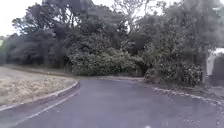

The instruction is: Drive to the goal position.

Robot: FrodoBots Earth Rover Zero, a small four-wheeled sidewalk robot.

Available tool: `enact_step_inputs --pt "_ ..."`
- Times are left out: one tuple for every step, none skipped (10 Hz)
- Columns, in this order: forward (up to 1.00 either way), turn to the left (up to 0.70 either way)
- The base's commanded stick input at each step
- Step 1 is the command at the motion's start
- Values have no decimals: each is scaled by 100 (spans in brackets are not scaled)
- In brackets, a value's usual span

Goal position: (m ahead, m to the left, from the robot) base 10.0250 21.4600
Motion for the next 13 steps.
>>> enact_step_inputs --pt "100 0" --pt "100 0" --pt "100 0" --pt "100 0" --pt "100 0" --pt "100 9" --pt "100 40" --pt "100 40" --pt "100 28" --pt "100 4" --pt "100 0" --pt "100 0" --pt "100 0"
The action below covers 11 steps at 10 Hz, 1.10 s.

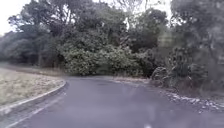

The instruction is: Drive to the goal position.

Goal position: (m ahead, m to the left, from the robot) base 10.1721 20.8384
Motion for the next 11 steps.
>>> enact_step_inputs --pt "100 0" --pt "100 0" --pt "100 18" --pt "100 34" --pt "100 39" --pt "100 40" --pt "100 0" --pt "100 0" --pt "100 0" --pt "100 0" --pt "100 0"
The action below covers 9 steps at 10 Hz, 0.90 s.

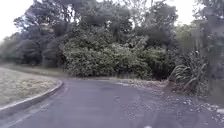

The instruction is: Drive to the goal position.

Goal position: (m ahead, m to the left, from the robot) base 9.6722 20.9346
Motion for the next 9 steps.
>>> enact_step_inputs --pt "100 23" --pt "100 40" --pt "100 40" --pt "100 40" --pt "100 35" --pt "100 10" --pt "100 0" --pt "100 0" --pt "100 0"
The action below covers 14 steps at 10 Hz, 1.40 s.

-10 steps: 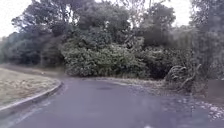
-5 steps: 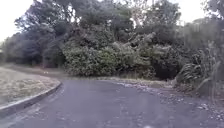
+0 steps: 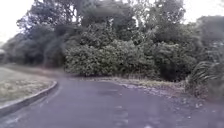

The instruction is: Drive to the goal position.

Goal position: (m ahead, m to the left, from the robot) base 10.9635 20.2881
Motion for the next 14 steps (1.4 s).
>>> enact_step_inputs --pt "100 15" --pt "100 40" --pt "100 40" --pt "100 40" --pt "100 40" --pt "100 40" --pt "100 35" --pt "100 10" --pt "100 0" --pt "100 0" --pt "100 0" --pt "100 40" --pt "100 40" --pt "100 40"
